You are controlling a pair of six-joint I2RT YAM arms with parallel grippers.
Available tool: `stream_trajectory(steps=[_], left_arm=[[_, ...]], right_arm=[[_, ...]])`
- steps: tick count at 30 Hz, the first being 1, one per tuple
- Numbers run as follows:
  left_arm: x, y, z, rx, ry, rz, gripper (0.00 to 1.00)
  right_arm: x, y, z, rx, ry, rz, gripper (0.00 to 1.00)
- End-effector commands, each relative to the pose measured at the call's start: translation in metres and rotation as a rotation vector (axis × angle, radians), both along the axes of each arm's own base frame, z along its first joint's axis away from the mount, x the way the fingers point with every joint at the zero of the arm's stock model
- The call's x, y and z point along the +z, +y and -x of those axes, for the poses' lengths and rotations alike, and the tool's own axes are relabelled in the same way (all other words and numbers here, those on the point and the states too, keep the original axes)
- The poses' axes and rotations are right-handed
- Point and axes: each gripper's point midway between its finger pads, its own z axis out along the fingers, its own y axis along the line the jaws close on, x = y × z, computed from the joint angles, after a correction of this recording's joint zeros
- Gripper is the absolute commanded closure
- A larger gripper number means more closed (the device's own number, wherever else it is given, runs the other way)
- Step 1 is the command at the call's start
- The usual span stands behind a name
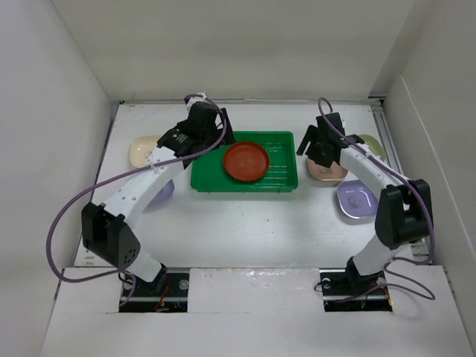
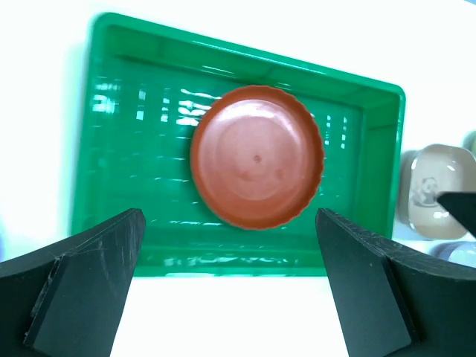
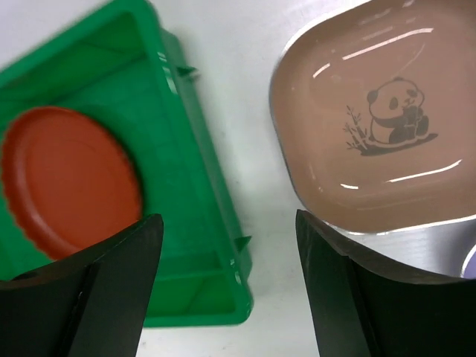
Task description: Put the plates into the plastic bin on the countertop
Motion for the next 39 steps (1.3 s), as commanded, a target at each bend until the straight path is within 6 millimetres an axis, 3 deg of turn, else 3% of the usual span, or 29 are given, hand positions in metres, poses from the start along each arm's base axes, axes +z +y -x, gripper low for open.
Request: stream_trajectory(steps=[1,6,13,18,22,27,30,36,37,39], left_arm=[[0.008,0.028,0.018,0.031,0.001,-0.098,0.00],[0.018,0.051,0.038,0.056,-0.024,-0.100,0.00],[0.025,0.071,0.051,0.079,-0.054,-0.110,0.00],[0.018,0.073,0.055,0.078,-0.041,-0.118,0.00],[0.012,0.074,0.058,0.077,-0.031,-0.124,0.00],[0.009,0.074,0.057,0.077,-0.023,-0.129,0.00],[0.009,0.074,0.057,0.077,-0.023,-0.129,0.00],[0.009,0.074,0.057,0.077,-0.023,-0.129,0.00],[0.009,0.074,0.057,0.077,-0.023,-0.129,0.00],[0.009,0.074,0.057,0.077,-0.023,-0.129,0.00]], right_arm=[[0.004,-0.004,-0.024,-0.043,-0.063,-0.002,0.24],[-0.040,0.000,-0.029,-0.045,0.027,0.008,0.26],[-0.066,-0.008,-0.037,-0.086,0.072,0.057,0.26],[-0.081,-0.016,-0.037,-0.107,0.101,0.080,0.26],[-0.076,-0.015,-0.031,-0.100,0.089,0.066,0.27],[-0.039,-0.010,-0.024,-0.071,0.016,-0.003,0.27],[-0.036,-0.027,-0.021,-0.114,0.016,0.020,0.25],[-0.051,-0.030,-0.033,-0.117,0.052,0.036,0.25],[-0.066,-0.030,-0.032,-0.108,0.086,0.051,0.27],[-0.073,-0.034,-0.036,-0.117,0.100,0.054,0.29]])
